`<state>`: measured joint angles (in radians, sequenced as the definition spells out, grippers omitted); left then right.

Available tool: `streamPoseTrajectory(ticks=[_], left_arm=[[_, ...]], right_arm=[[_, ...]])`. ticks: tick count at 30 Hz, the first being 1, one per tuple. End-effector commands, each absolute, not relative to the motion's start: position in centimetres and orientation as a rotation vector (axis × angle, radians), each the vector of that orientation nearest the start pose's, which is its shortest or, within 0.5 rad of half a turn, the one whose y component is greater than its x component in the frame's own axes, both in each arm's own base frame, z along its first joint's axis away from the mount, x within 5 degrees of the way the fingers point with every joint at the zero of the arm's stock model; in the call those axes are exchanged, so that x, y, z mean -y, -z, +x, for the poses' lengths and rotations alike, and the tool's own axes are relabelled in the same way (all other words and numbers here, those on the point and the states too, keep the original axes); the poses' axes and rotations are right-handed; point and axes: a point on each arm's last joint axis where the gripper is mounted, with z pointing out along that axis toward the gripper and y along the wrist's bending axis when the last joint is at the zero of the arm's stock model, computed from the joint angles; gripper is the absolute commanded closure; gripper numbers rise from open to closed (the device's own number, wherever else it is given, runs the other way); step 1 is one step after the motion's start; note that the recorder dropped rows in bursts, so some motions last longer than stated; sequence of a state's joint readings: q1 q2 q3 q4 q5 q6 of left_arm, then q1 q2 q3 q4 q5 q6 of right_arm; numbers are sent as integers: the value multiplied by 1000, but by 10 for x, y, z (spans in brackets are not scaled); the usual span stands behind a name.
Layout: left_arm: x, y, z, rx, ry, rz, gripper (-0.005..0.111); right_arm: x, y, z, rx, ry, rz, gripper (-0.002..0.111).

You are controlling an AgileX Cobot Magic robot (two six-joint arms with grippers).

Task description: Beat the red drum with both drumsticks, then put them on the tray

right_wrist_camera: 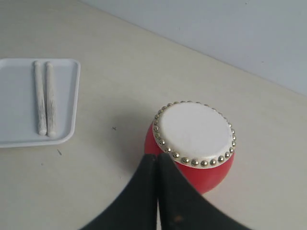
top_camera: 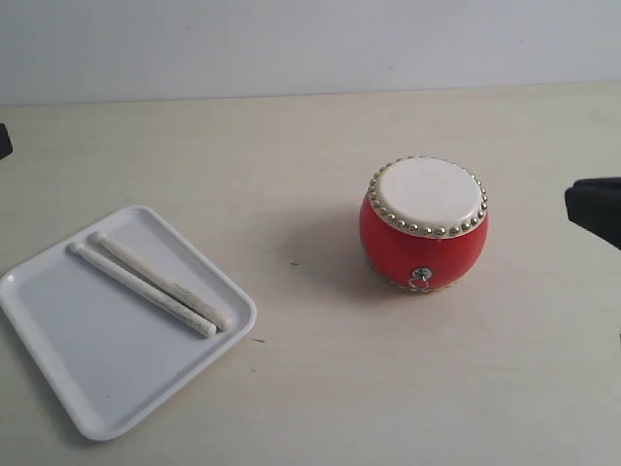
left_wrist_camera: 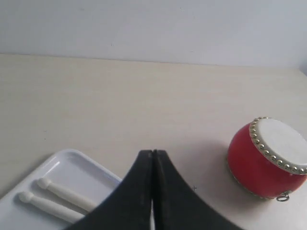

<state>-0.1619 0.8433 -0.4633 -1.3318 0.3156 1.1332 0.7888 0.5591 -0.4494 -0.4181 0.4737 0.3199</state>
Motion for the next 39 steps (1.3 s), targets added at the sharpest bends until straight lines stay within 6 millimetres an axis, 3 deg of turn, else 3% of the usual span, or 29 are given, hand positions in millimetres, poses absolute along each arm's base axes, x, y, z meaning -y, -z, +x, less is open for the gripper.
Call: streamPoseTrajectory(ticks=[1, 6, 11, 20, 39], left_arm=[[55, -279, 161, -1941, 548, 184, 107], [59, -279, 158, -1946, 588, 210, 107], [56, -286, 157, -1886, 509, 163, 107], [77, -297, 136, -1805, 599, 308, 107], [80, -296, 134, -1808, 618, 344, 107]], right_arm=[[-59, -284, 82, -1822, -315, -688, 108], [-55, -287, 78, -1795, -325, -674, 108], [-56, -286, 78, -1803, -323, -674, 108], [-55, -286, 78, -1805, -320, -675, 108], [-55, -286, 78, -1805, -320, -675, 108]])
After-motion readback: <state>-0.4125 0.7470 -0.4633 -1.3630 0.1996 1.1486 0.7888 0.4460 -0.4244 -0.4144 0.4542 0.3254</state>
